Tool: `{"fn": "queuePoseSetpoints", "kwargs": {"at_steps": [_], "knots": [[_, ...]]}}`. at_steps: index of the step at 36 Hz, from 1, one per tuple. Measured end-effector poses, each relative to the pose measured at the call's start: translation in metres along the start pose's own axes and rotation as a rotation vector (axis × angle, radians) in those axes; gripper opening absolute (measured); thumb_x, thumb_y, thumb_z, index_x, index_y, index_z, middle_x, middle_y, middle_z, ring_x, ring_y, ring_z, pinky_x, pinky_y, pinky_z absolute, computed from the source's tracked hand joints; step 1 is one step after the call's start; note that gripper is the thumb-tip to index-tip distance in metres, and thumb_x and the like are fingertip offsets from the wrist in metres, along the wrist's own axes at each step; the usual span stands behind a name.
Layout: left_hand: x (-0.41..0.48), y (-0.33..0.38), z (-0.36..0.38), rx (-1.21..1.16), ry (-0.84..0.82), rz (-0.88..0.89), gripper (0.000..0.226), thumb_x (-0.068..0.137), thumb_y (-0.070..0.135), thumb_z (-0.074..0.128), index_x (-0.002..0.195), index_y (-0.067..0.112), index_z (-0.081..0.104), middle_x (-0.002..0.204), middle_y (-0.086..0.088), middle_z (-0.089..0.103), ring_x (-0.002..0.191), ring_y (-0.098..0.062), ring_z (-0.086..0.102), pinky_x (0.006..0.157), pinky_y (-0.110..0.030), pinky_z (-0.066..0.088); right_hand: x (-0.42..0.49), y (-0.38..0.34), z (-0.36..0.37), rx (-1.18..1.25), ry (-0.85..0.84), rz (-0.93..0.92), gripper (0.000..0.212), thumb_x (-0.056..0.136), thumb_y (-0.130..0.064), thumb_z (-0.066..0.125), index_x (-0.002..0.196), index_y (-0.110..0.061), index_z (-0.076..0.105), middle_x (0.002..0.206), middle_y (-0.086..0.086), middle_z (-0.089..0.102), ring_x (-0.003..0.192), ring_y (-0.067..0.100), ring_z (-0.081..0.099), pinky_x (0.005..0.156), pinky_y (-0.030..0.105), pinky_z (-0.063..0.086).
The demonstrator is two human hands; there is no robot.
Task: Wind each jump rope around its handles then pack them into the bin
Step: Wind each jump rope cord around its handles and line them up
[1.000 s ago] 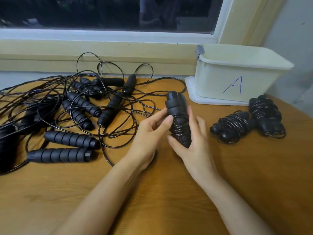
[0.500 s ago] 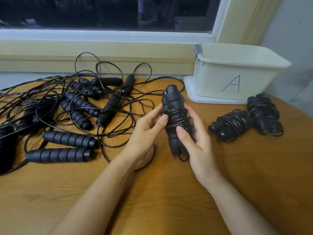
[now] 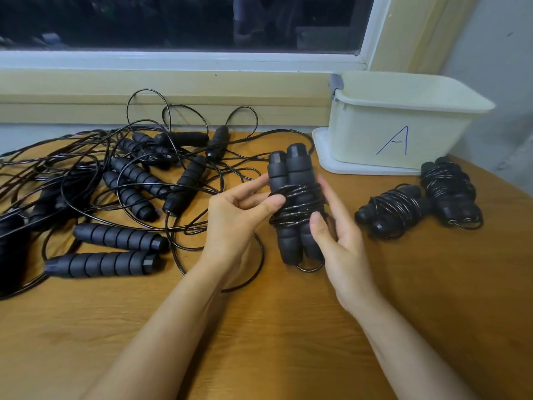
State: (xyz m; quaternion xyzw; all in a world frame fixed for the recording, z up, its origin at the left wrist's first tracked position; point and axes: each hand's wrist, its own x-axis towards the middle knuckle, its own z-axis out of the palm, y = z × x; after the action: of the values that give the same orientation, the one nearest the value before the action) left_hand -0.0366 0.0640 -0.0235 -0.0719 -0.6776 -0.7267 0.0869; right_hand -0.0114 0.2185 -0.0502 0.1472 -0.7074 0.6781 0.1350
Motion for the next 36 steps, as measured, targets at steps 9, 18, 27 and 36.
{"fn": "queuePoseSetpoints", "kwargs": {"at_steps": [9, 18, 27, 36], "knots": [[-0.002, 0.001, 0.003, 0.028, 0.026, -0.016, 0.058, 0.065, 0.024, 0.075, 0.120, 0.015, 0.061, 0.083, 0.005, 0.077, 0.087, -0.007, 0.073, 0.075, -0.009, 0.049, 0.001, 0.004, -0.001, -0.196, 0.032, -0.142, 0.046, 0.103, -0.007, 0.043, 0.147, -0.017, 0.043, 0.151, -0.005, 0.044, 0.142, 0.007, 0.037, 0.116, 0.025, 0.031], [0.000, 0.002, -0.004, 0.033, -0.081, -0.024, 0.052, 0.081, 0.001, 0.069, 0.131, 0.006, 0.056, 0.081, 0.011, 0.075, 0.089, -0.002, 0.071, 0.075, -0.004, 0.047, 0.002, 0.000, -0.005, 0.030, 0.060, 0.007, 0.047, 0.103, -0.007, 0.045, 0.141, -0.035, 0.043, 0.149, -0.014, 0.047, 0.138, -0.002, 0.039, 0.111, 0.017, 0.034], [0.002, 0.003, -0.006, 0.017, -0.069, 0.024, 0.051, 0.072, 0.018, 0.071, 0.122, 0.019, 0.060, 0.086, 0.010, 0.076, 0.094, -0.006, 0.072, 0.087, -0.012, 0.049, 0.000, 0.003, -0.003, -0.020, 0.132, -0.059, 0.043, 0.102, -0.013, 0.048, 0.139, -0.035, 0.049, 0.144, -0.007, 0.053, 0.138, 0.009, 0.044, 0.114, 0.033, 0.037], [-0.004, 0.002, 0.004, -0.028, 0.036, 0.056, 0.050, 0.069, 0.012, 0.075, 0.118, 0.009, 0.063, 0.082, 0.005, 0.077, 0.091, -0.009, 0.073, 0.078, -0.011, 0.051, -0.003, 0.001, 0.003, -0.296, 0.037, -0.032, 0.079, 0.084, -0.053, 0.062, 0.151, -0.037, 0.025, 0.149, -0.012, 0.045, 0.139, 0.005, 0.039, 0.111, 0.030, 0.038]]}}
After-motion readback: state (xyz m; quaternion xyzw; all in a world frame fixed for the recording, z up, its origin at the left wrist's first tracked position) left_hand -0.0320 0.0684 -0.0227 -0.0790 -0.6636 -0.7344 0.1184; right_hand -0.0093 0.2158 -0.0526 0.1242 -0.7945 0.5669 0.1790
